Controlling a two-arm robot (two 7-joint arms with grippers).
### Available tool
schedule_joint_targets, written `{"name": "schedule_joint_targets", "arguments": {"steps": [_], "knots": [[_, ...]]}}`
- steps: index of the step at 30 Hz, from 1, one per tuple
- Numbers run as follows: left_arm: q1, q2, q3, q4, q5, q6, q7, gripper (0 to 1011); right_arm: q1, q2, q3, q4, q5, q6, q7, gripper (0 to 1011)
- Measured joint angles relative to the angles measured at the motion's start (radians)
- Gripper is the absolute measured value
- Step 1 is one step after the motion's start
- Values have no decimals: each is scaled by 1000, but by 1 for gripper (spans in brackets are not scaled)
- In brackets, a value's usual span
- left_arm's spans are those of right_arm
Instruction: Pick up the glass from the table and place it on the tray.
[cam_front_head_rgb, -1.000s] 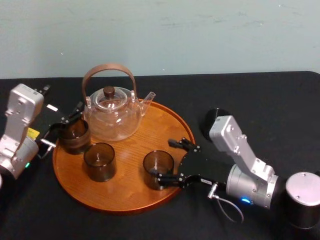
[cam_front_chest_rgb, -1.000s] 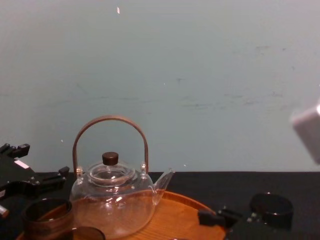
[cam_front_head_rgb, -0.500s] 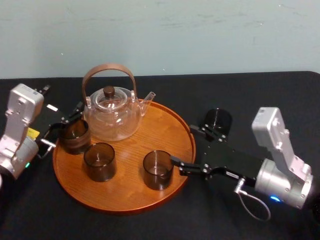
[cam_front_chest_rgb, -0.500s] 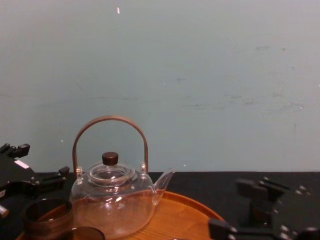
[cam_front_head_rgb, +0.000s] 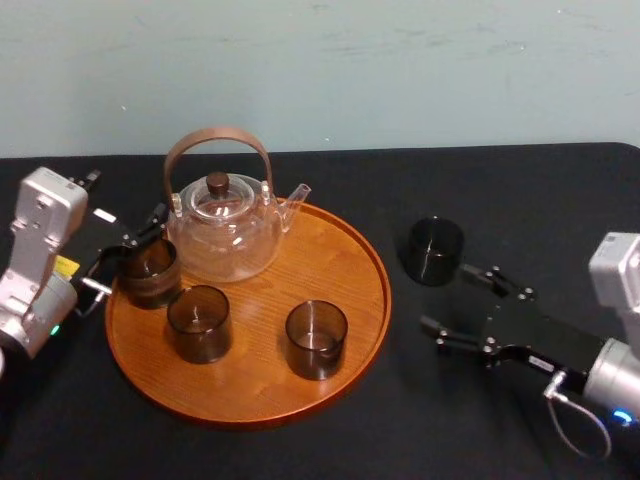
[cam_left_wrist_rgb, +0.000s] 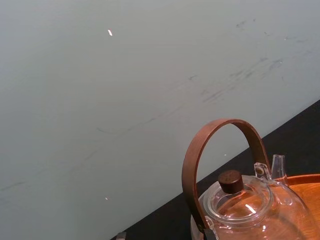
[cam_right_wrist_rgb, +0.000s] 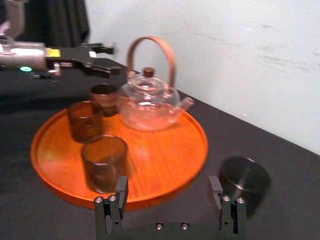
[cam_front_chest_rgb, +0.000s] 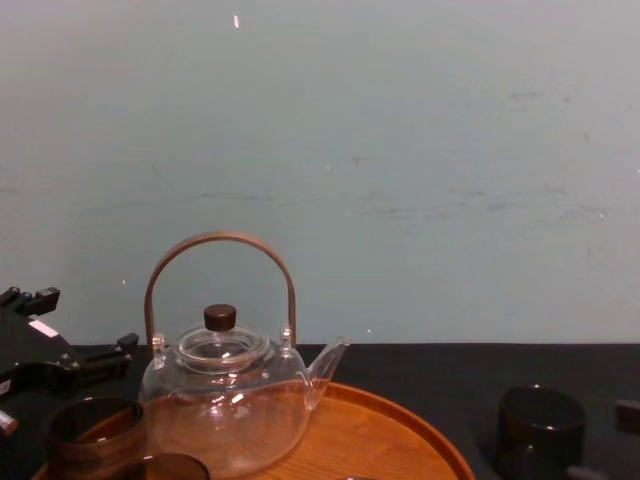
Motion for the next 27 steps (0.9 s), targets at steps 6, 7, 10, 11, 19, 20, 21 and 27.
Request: {"name": "schedule_joint_targets", "arguments": {"steps": [6,7,10,11,19,20,21,27], "knots": [[0,0,0,0,0,0,0,1001,-11,3,45,25,26,9,-16,1002],[0,0,0,0,0,0,0,1001,-11,2,56,32,31,14,-22,1002],[0,0,0,0,0,0,0,1001,-3,-5,72,50,39,32,-36,1002],[0,0,0,0,0,0,0,1001,1,-8,75,55,41,37,-39,1002],[0,0,0,0,0,0,0,1001,87,-39,69,131,65,127,-46,1002],[0,0,0,0,0,0,0,1001,98,-42,65,141,65,134,-47,1002],[0,0,0,0,0,0,0,1001,120,-49,55,159,63,148,-51,1002],[0,0,0,0,0,0,0,1001,183,-70,18,211,36,178,-56,1002]]}}
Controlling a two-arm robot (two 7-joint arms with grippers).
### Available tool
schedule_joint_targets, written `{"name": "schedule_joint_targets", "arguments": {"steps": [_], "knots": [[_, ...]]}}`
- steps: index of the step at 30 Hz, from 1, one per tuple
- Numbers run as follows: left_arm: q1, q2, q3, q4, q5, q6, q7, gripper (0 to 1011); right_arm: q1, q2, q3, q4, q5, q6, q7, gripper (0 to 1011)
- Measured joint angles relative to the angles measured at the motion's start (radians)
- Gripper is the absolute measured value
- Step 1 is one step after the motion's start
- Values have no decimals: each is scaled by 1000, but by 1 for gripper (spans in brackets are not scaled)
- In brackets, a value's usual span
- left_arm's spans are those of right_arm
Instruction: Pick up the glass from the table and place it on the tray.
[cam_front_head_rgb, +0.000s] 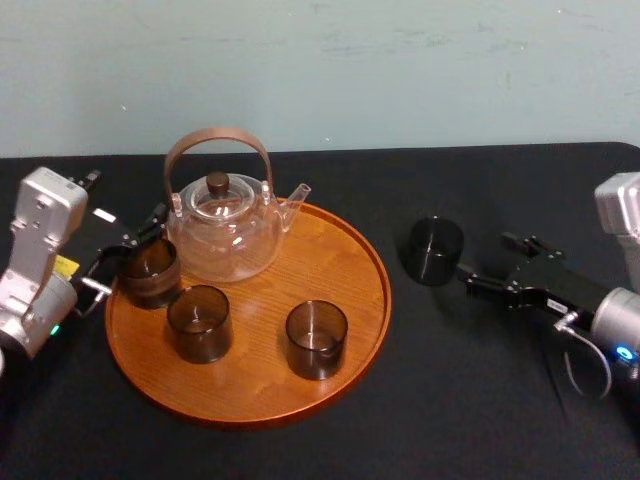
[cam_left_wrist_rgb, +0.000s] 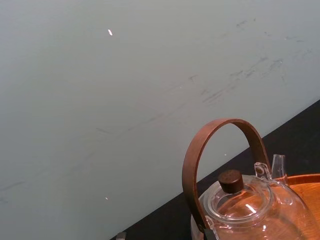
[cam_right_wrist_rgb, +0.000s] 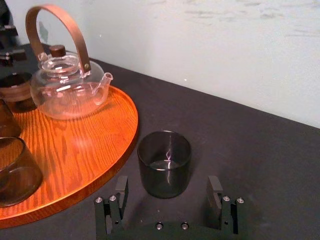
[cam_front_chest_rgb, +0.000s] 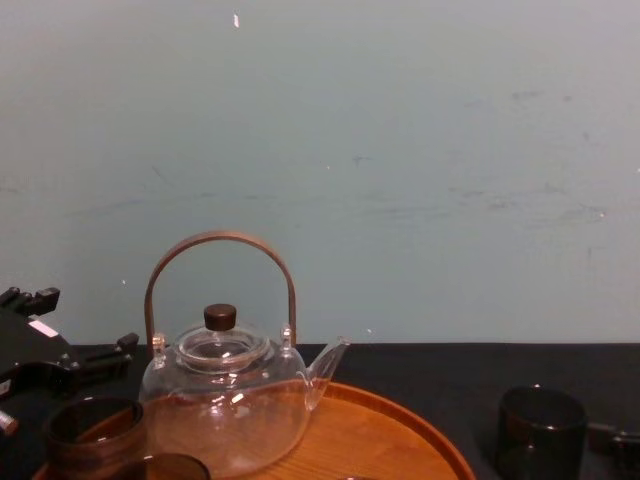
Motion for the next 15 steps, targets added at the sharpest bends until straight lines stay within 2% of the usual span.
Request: {"name": "schedule_joint_targets", "arguments": {"steps": [8,15], "knots": [[0,0,0,0,0,0,0,1001,81,-28,-49,65,-45,16,6,1003],[0,0,0,0,0,0,0,1001,129,-48,-72,104,-84,17,3,1002]]}}
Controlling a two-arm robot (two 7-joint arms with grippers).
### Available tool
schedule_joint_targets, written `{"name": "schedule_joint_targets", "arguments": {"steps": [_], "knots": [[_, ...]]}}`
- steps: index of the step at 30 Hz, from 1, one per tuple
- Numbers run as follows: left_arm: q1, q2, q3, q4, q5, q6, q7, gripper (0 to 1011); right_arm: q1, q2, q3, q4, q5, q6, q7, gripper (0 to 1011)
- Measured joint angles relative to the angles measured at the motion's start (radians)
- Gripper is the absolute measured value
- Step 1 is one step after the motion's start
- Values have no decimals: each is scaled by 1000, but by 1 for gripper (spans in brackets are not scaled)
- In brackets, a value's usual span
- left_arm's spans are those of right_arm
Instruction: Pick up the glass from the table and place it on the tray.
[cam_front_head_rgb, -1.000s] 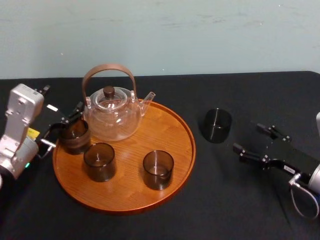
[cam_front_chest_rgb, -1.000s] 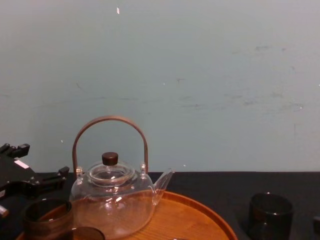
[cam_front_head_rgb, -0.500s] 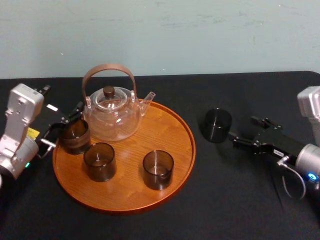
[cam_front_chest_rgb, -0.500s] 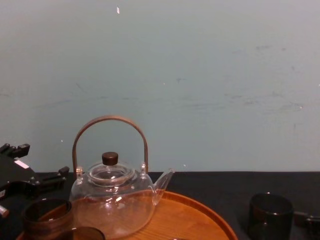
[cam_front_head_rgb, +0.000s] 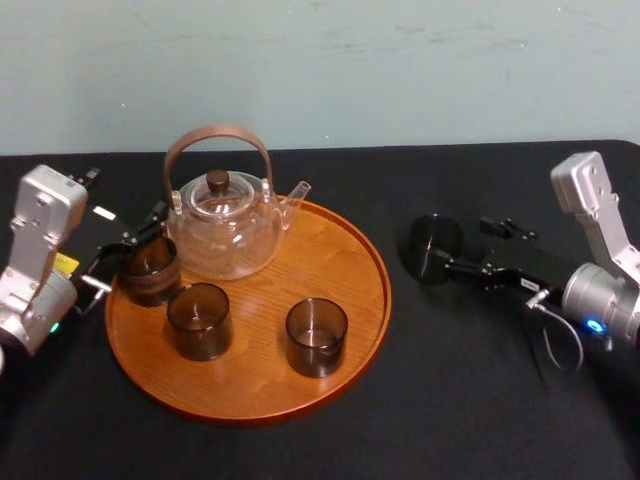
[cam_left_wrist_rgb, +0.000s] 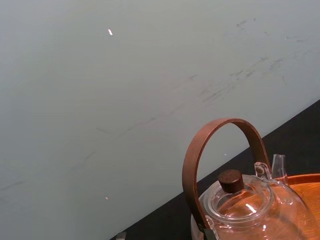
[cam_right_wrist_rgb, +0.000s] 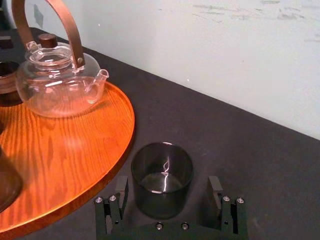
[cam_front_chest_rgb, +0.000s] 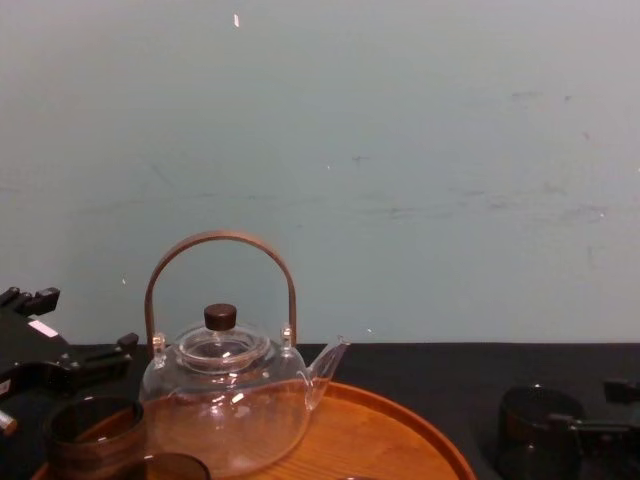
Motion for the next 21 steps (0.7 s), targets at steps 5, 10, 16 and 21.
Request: {"name": "schedule_joint_targets", "arguments": {"steps": [5,10,16,21], "knots": [[0,0,0,0,0,0,0,1001,24,-15,-10,24,-20,-2,-2,1002],[0,0,0,0,0,0,0,1001,53,-36,-17,59,-38,-6,-1,1002],[0,0,0,0,0,0,0,1001,80,-54,-22,93,-45,-6,7,1002],[0,0,0,0,0,0,0,1001,103,-70,-28,123,-50,-5,13,1002]]}}
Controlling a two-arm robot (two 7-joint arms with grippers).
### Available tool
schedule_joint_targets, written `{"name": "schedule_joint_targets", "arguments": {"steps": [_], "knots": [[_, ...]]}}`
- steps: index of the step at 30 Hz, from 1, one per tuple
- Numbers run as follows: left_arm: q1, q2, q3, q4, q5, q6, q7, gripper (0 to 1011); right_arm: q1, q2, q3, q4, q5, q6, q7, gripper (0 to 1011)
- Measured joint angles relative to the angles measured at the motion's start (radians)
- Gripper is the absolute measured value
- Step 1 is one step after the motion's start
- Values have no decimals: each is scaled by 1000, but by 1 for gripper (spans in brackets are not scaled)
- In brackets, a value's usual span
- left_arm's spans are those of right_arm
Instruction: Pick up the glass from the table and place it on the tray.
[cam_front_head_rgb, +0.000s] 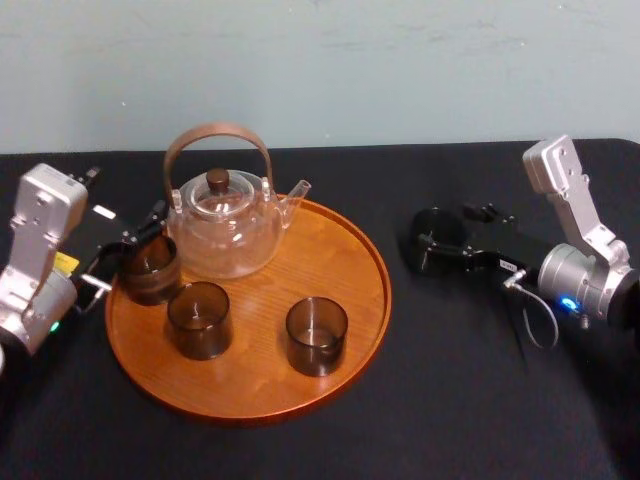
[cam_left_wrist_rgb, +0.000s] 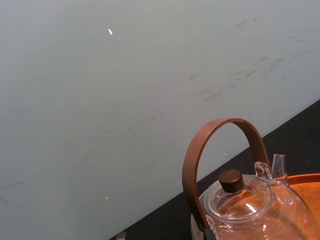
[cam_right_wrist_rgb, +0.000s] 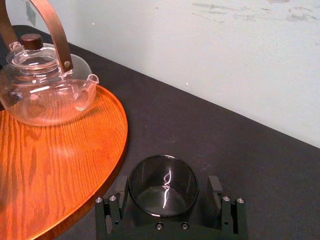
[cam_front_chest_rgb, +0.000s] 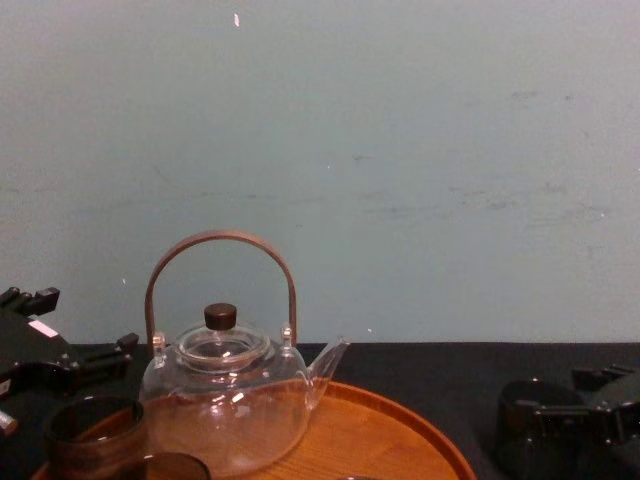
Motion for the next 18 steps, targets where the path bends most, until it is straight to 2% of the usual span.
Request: {"name": "schedule_joint_targets", "arguments": {"steps": [9,18], "knots": [[0,0,0,0,0,0,0,1001,43,-29,-17,57,-19,6,8,1002],[0,0,0,0,0,0,0,1001,52,-40,-20,72,-31,6,3,1002]]}}
